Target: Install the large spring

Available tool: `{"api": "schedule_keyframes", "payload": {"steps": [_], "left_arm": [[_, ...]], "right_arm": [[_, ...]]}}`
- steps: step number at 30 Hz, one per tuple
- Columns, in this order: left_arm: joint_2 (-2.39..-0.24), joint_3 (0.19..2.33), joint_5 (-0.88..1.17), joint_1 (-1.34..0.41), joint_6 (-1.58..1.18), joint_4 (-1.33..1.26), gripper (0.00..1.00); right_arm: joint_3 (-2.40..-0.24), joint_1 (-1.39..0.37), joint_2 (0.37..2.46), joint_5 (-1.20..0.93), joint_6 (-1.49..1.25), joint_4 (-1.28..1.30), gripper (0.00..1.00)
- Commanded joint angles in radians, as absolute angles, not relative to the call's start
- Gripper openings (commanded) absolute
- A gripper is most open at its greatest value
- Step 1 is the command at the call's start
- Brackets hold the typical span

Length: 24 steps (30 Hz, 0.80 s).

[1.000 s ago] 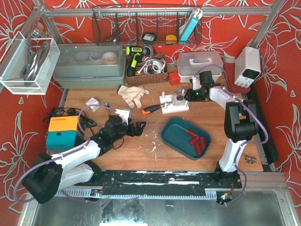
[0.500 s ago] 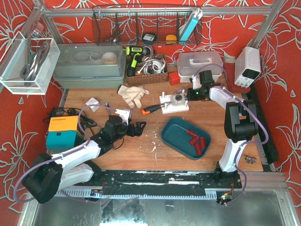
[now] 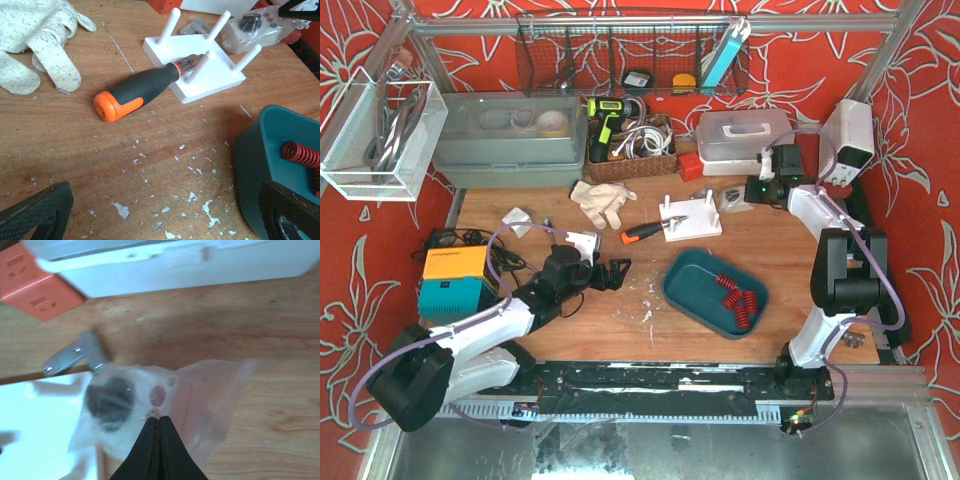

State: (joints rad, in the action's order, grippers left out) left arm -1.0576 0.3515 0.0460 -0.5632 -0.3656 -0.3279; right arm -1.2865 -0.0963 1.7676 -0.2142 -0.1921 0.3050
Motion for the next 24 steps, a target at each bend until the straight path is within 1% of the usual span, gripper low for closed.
{"api": "schedule_keyframes", "payload": {"steps": [1,8,15,17,21,24], "left_arm": [[-1.064,0.381,0.040,-0.569,-0.358,-0.354,1.00],[-1.063,0.383,0.045,-0.571,-0.363,-0.353,1.00],[-1.046,0.377,0.049,-0.572,-0.365,-0.356,1.00],[-1.049,0.378,0.048,-0.572,-0.364,-0.355,1.00],[-1.052,0.382,0.045,-0.572,-0.361,-0.350,1.00],[-1.047,0.381,0.041,-0.574,-0.362,-0.347,1.00]], "right_arm": [[-1.271,-0.043,1.780,-0.152,-0.237,0.231,0.00],[-1.273,0.013,1.852,-0.110,-0.285,0.162,0.00],[-1.290,0.029,1.908,-0.059,-0.297,0.173,0.01],[-1.300,0.030,1.913,-0.044,-0.293,0.199,0.11],[-1.292,0.029,1.882,-0.035,-0.305,0.223,0.36],[-1.276,0.028,1.838,-0.017,-0.336,0.263,0.48]]}}
